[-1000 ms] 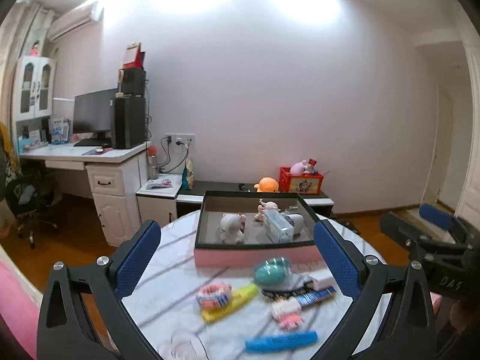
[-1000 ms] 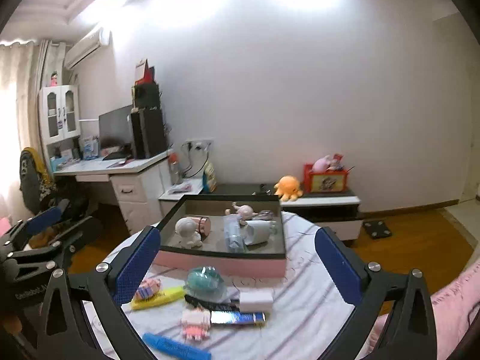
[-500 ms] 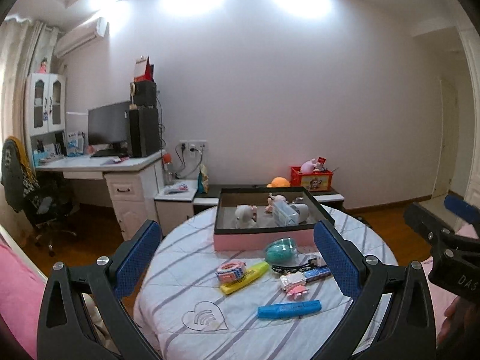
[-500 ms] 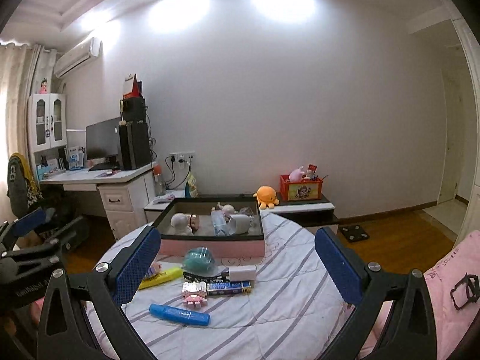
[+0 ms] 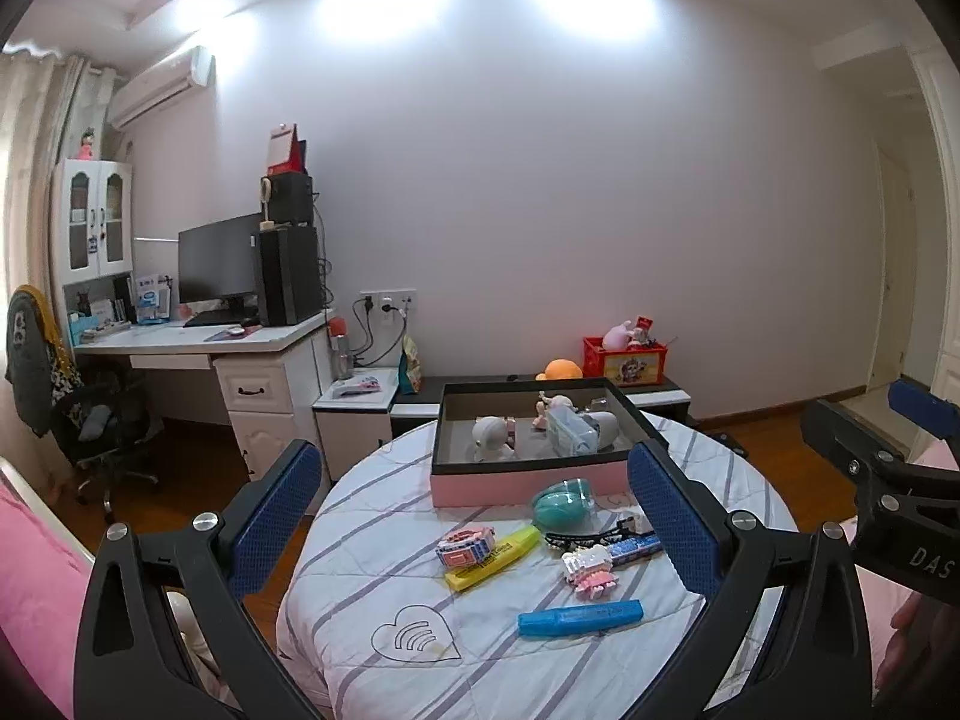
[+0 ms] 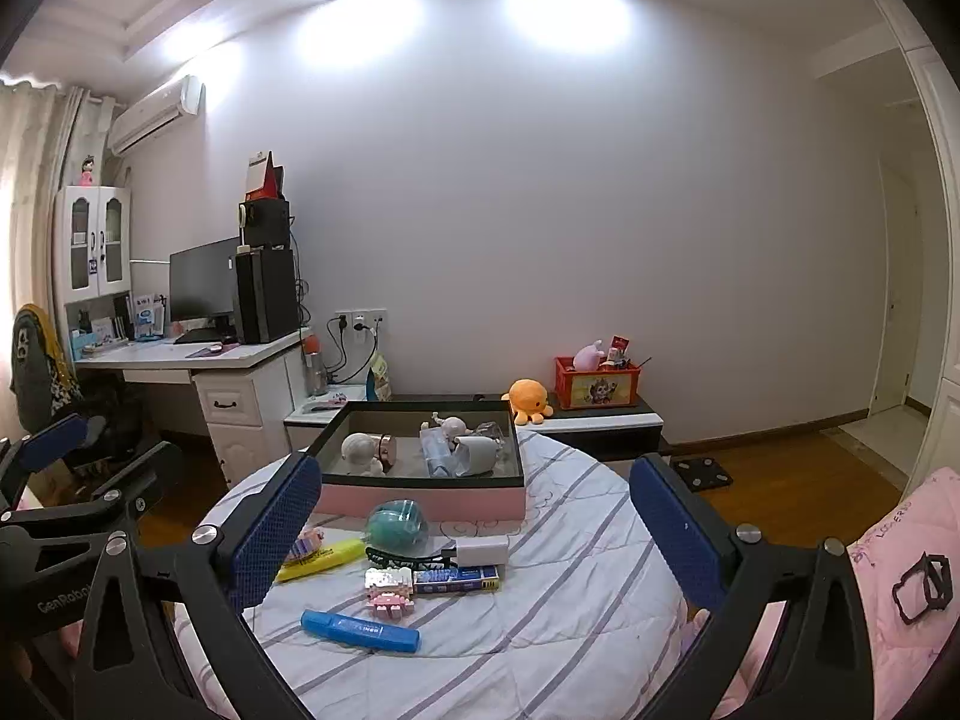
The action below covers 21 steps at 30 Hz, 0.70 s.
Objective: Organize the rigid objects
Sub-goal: 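Withdraw both open tools from the pink box and raise them above the bed, then move both open tools down toward the brick block and white block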
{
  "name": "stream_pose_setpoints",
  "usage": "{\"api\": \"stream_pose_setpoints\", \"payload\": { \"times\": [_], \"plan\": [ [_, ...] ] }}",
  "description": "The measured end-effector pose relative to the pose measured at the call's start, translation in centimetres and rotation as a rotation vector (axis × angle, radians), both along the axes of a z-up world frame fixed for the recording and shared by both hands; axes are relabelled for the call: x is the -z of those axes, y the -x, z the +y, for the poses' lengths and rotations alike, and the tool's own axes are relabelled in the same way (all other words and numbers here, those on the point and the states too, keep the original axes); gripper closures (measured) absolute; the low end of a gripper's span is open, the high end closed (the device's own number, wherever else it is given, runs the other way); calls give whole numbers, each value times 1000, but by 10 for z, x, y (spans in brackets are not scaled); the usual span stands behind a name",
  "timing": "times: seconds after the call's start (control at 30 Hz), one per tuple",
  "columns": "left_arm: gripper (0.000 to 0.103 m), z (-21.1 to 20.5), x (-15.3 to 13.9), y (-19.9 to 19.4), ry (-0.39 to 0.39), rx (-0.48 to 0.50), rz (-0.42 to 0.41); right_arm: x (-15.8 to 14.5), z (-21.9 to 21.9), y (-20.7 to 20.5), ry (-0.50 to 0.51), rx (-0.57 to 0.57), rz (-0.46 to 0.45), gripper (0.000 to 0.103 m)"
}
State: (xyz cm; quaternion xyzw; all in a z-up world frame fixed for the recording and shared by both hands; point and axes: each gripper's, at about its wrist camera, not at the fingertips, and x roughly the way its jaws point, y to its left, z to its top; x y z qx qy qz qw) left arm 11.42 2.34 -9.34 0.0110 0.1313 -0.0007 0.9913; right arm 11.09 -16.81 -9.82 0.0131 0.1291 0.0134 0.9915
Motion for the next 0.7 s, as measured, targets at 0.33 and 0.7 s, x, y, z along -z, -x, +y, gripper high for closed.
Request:
{"api": "stream_pose_setpoints", "payload": {
  "times": [0.33,0.7],
  "plan": [
    [0,7,1,-9,8,-4,17,1,1,-2,10,3,19,0],
    [0,42,49,-49,10,-79,182,32,-5,-34,12,13,141,0]
  ]
}}
